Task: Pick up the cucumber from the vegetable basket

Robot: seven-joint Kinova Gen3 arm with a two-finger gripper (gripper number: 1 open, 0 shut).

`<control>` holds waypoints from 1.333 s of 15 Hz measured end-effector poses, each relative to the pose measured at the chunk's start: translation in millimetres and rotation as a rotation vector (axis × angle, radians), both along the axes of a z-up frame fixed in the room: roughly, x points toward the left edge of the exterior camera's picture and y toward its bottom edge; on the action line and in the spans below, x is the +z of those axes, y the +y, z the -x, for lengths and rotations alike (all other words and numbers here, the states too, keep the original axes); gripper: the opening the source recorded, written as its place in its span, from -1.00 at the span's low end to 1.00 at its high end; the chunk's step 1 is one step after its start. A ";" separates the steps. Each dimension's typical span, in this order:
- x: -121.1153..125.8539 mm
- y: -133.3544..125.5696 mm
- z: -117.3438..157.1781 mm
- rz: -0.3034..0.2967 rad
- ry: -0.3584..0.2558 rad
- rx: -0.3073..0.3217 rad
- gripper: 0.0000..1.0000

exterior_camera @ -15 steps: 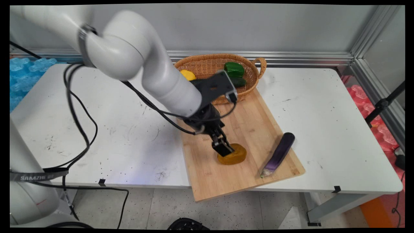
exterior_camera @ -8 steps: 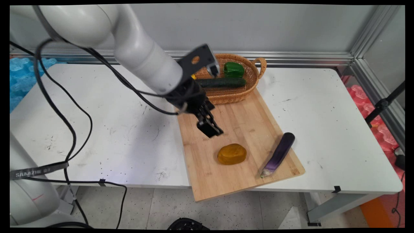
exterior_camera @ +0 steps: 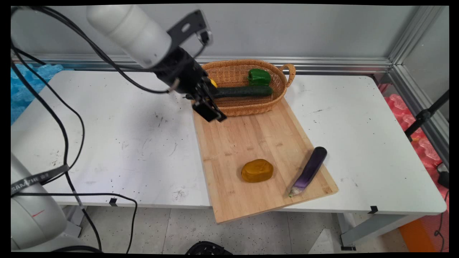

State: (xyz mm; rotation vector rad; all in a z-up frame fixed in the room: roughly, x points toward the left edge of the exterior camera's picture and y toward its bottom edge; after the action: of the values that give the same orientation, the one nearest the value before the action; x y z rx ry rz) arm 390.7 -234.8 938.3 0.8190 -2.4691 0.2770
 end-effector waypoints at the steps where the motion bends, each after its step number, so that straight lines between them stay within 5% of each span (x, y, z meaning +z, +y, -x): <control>1: 4.0 -2.4 -6.4 0.005 -0.001 0.003 1.00; 12: 35.2 -51.4 -73.2 0.061 -0.036 0.034 1.00; 20: 9.8 -106.2 -75.9 0.073 -0.040 0.032 1.00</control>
State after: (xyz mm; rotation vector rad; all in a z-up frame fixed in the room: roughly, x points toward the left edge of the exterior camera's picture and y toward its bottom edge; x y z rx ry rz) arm 466.6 -341.0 948.1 0.8299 -2.4687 0.3961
